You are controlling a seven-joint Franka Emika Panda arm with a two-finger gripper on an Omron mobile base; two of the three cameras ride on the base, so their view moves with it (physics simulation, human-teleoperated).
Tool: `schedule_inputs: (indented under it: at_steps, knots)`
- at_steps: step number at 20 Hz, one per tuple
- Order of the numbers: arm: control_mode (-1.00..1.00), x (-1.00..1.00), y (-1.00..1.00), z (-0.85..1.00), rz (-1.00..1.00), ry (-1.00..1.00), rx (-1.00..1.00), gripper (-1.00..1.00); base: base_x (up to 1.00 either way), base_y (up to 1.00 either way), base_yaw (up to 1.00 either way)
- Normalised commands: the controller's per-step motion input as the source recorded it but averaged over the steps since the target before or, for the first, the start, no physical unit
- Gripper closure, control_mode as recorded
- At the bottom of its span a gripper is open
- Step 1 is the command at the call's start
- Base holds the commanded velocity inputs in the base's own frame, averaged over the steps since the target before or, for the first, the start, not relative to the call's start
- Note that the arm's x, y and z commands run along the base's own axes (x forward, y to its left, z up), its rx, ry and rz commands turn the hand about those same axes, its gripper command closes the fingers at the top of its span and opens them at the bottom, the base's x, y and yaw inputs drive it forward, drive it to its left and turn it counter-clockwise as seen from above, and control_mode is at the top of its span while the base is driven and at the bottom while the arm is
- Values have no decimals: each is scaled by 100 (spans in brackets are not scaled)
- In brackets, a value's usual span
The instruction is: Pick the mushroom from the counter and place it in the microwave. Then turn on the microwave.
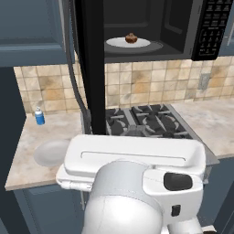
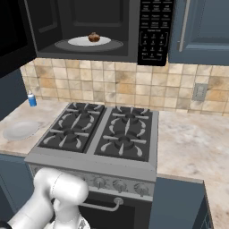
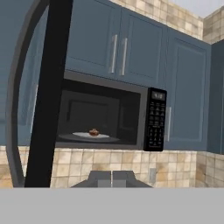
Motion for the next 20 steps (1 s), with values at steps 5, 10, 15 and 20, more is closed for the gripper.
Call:
schedule_inputs:
  at_steps: [5, 10, 15, 20]
  knots:
    - [-100, 13, 12, 0, -2, 0, 0, 100, 0, 0, 0]
    - [-100, 16, 12, 0, -3, 0, 0, 100, 0, 0, 0]
    - [-100, 17, 12, 0, -3, 0, 0, 100, 0, 0, 0]
    - [-100, 19, 14, 0, -2, 0, 0, 100, 0, 0, 0]
